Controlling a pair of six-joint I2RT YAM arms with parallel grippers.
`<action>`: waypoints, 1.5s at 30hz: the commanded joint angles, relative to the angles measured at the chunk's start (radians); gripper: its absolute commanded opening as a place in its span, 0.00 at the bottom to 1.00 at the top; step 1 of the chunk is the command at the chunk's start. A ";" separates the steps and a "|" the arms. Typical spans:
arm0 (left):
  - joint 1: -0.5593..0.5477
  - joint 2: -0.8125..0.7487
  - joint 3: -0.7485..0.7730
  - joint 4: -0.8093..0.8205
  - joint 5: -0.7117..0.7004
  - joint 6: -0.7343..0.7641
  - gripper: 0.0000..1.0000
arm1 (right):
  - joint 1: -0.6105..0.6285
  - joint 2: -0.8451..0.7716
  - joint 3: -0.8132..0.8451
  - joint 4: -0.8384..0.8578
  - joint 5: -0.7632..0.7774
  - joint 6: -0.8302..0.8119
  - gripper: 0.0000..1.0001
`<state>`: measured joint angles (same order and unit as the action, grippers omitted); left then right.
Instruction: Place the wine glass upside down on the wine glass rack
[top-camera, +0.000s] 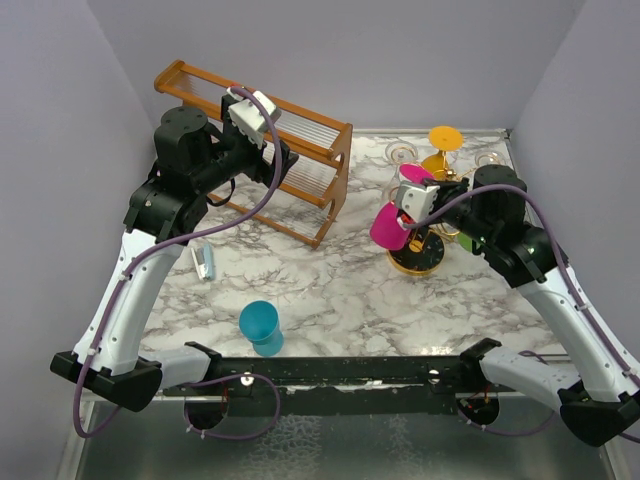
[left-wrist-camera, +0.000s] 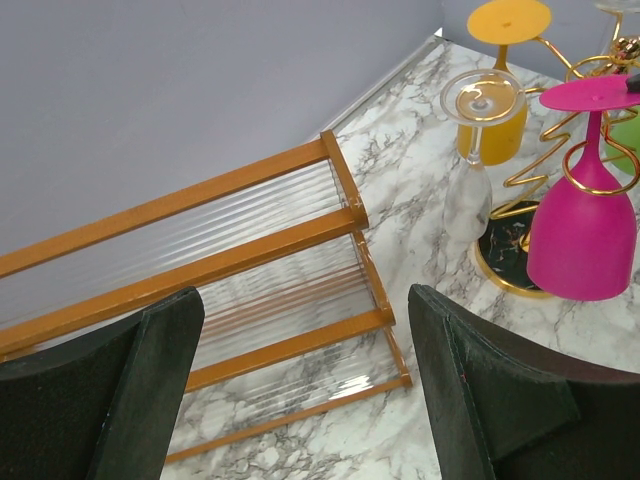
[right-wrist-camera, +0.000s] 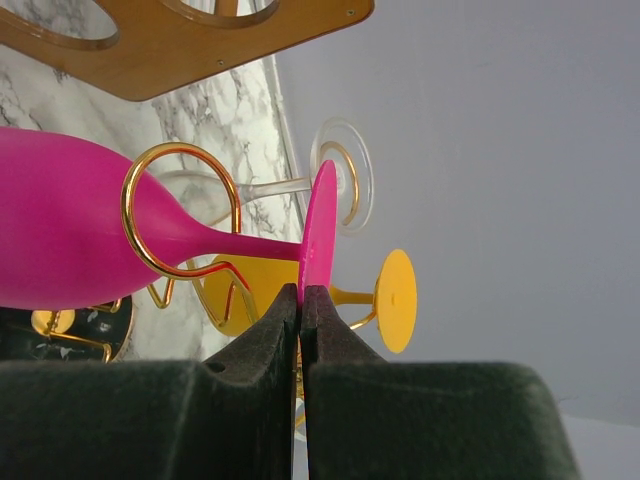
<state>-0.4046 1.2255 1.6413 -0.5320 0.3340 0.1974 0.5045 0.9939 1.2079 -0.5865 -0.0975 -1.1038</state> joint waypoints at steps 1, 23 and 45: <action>0.008 0.003 0.008 0.021 0.033 0.007 0.86 | 0.003 -0.012 0.049 -0.024 -0.057 0.019 0.01; 0.007 -0.003 0.003 0.017 0.038 0.011 0.86 | 0.003 -0.007 0.065 -0.076 -0.156 0.021 0.01; 0.007 0.000 -0.008 0.018 0.046 0.020 0.86 | 0.003 -0.004 0.036 -0.113 -0.202 0.009 0.08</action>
<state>-0.4011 1.2278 1.6413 -0.5323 0.3515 0.2058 0.5045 0.9947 1.2392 -0.6956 -0.2600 -1.1042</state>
